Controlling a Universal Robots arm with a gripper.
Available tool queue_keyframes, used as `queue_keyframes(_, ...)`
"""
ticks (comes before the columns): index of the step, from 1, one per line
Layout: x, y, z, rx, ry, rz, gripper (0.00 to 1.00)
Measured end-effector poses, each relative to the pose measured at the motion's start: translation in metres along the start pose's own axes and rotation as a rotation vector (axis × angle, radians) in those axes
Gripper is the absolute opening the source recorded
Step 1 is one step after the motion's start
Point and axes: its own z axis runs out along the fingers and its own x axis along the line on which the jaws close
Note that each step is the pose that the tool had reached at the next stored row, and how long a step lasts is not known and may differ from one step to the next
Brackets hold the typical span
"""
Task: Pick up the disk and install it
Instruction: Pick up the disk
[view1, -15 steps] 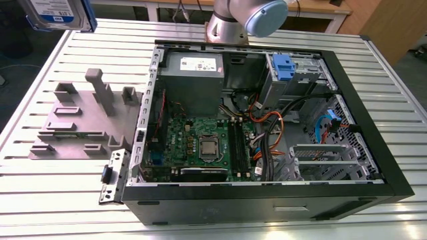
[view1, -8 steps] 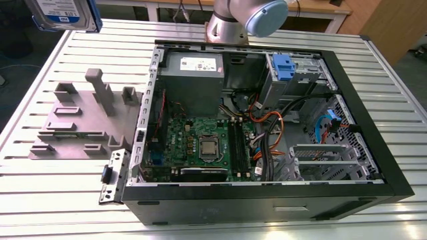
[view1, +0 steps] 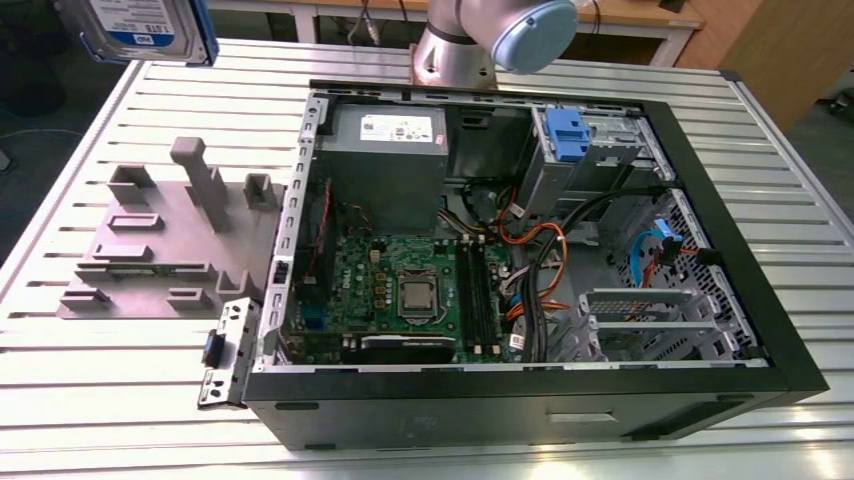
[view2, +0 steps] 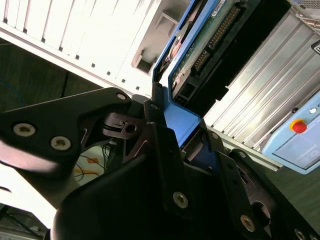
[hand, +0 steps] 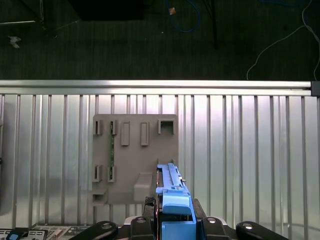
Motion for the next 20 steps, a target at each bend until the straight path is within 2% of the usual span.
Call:
queue_keyframes(5, 0.0006, -0.0021, 0.0003, 0.0002, -0.0001, 0.0, 0.37)
queue_keyframes(14, 0.0119, -0.0027, 0.0016, 0.0003, 0.0, 0.0, 0.37)
queue_keyframes(20, 0.0131, -0.0031, 0.0018, 0.0003, -0.0001, 0.0, 0.37)
